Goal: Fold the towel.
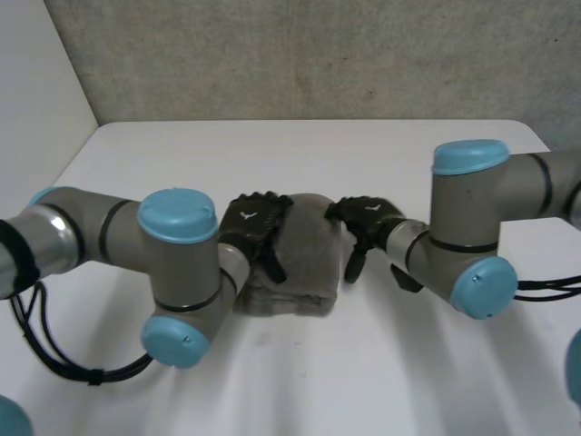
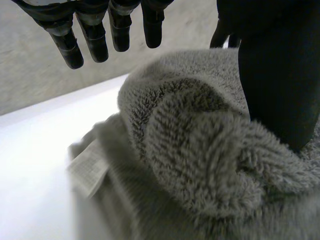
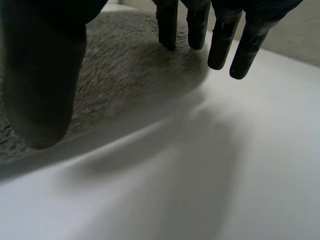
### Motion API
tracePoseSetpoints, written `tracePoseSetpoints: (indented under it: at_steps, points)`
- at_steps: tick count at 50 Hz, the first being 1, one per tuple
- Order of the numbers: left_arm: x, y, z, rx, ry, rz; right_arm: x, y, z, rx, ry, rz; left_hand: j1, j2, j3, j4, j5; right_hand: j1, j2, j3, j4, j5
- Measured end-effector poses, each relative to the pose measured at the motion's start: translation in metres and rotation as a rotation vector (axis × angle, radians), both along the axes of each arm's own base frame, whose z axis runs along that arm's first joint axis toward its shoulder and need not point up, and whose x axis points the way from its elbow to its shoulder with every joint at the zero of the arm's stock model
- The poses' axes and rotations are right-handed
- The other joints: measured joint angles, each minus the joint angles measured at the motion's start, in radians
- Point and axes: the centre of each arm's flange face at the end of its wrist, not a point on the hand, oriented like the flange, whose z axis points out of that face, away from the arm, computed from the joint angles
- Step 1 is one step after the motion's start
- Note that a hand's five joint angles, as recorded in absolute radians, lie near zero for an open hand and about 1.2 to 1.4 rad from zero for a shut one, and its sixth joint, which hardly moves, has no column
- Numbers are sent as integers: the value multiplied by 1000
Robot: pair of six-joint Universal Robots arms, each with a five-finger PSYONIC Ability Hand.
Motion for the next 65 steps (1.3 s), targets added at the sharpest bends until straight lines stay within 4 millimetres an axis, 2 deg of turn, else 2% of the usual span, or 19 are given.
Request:
tracePoseSetpoints:
  at_steps: [6, 12, 17, 25, 31, 37, 43, 47, 49, 50, 52, 55, 61, 65]
  points:
    - [22, 8, 6, 20, -22, 42, 22, 17, -3, 25, -16, 89, 0, 0, 0, 0, 0, -12, 0, 0, 0, 0]
    - [33, 18, 12, 24, -20, 52, 39, 31, 1, 4, -26, 136, 0, -2, -2, -2, 0, -12, 0, -1, 0, 0]
    - [42, 19, 9, 37, -25, 73, 48, 37, 3, -18, -27, 152, 0, -2, -2, -2, 0, -12, 0, -1, 0, 0]
    - [56, 16, -7, 84, -51, 108, 51, 36, -4, -27, -5, 143, -3, -2, -2, -2, 0, -12, 0, -1, 0, 0]
    - [57, 15, -14, 87, -58, 111, 50, 35, -9, -35, 23, 148, -3, -3, -2, -3, 0, -18, 0, -6, 0, 0]
    - [56, 13, -10, 68, -49, 110, 49, 36, 6, -75, 29, 160, -3, -5, -6, -6, 0, -19, 0, -6, 0, 0]
    - [53, 9, 23, -5, 7, 109, 45, 37, 50, -156, -14, 149, -3, -9, -11, -9, -1, -19, 0, -6, 0, 0]
    - [51, 8, 64, -96, 71, 105, 32, 36, 92, -232, -54, 100, -3, -10, -11, -10, -1, -19, 0, -6, 0, 0]
    - [51, 9, 91, -148, 107, 104, 18, 34, 118, -283, -73, 46, -3, -10, -11, -11, -1, -19, 0, -6, 0, 0]
    - [51, 10, 97, -159, 114, 104, 14, 33, 124, -294, -76, 29, -3, -10, -12, -11, -1, -19, 0, -6, 0, 0]
    - [54, 13, 123, -201, 142, 105, -5, 31, 150, -347, -88, -53, -3, -11, -12, -11, -1, -19, 0, -6, 0, 0]
    - [60, 19, 155, -238, 166, 112, -32, 28, 175, -403, -95, -166, -3, -11, -12, -11, -1, -19, 0, -6, 0, 0]
    - [83, 28, 205, -278, 184, 160, -77, 30, 206, -480, -100, -349, -3, -12, -12, -11, -1, -19, 0, -6, 0, 0]
    - [97, 33, 223, -276, 179, 191, -94, 36, 215, -500, -100, -400, -3, -12, -12, -11, -1, -19, 0, -6, 0, 0]
